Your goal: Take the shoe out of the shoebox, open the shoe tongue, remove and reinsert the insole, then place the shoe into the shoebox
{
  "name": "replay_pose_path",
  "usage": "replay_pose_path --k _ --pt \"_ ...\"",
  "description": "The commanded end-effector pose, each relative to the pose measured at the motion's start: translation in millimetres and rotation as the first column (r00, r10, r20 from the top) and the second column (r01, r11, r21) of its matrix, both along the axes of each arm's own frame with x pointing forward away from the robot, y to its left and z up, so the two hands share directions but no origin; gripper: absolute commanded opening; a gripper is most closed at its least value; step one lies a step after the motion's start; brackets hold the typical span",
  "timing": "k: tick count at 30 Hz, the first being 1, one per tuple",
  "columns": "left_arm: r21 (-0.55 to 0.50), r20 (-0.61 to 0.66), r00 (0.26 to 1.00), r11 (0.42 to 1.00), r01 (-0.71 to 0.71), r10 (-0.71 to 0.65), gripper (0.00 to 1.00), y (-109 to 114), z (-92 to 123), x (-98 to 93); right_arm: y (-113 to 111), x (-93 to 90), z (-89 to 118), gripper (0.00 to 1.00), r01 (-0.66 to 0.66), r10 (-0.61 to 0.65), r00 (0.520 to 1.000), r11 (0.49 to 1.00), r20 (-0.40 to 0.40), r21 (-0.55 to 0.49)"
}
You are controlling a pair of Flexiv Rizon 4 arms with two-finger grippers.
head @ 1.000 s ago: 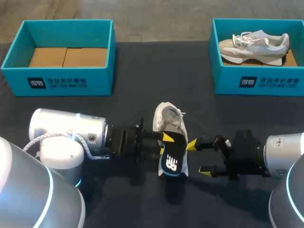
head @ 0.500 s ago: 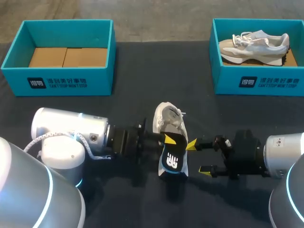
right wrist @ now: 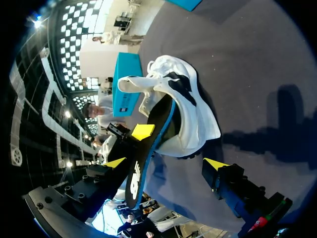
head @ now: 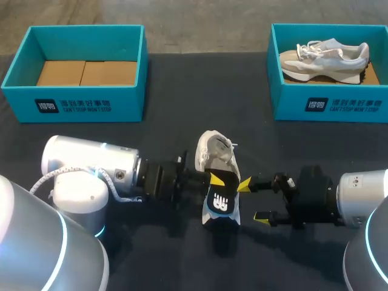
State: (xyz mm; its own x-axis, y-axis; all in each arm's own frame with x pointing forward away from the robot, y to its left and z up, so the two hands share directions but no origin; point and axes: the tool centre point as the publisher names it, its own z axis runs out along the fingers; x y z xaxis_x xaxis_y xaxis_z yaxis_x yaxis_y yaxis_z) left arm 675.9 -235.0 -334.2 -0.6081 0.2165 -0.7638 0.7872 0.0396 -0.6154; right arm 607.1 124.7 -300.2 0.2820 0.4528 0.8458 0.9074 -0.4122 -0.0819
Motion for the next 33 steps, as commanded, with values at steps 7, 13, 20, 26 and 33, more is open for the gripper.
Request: replay_pose_path --k 7,13,20,26,33 --pt "0.025 0.006 1.000 0.999 -0.029 0.029 0.00 1.0 -8.4 11.3 2.4 0.1 1.2 1.00 0.002 -0.002 1.000 1.000 -0.003 -0.008" --pt "0.047 0.013 0.999 0.998 -0.051 0.051 0.00 0.1 -10.8 17.9 2.4 0.1 1.2 1.00 0.002 -0.002 1.000 1.000 -0.003 -0.008" --pt "0.082 0.019 0.997 0.993 -0.080 0.078 0.00 1.2 -17.5 25.9 2.4 0.1 1.2 1.00 0.002 -0.002 1.000 1.000 -0.003 -0.008" --pt "0.102 0.032 0.996 0.991 -0.092 0.089 0.00 3.0 -19.5 27.6 2.4 0.1 1.2 1.00 0.002 -0.002 1.000 1.000 -0.003 -0.008" --pt "0.080 0.018 0.996 0.993 -0.091 0.090 0.24 2.7 -15.6 22.9 2.4 0.1 1.2 1.00 0.002 -0.002 1.000 1.000 -0.003 -0.008"
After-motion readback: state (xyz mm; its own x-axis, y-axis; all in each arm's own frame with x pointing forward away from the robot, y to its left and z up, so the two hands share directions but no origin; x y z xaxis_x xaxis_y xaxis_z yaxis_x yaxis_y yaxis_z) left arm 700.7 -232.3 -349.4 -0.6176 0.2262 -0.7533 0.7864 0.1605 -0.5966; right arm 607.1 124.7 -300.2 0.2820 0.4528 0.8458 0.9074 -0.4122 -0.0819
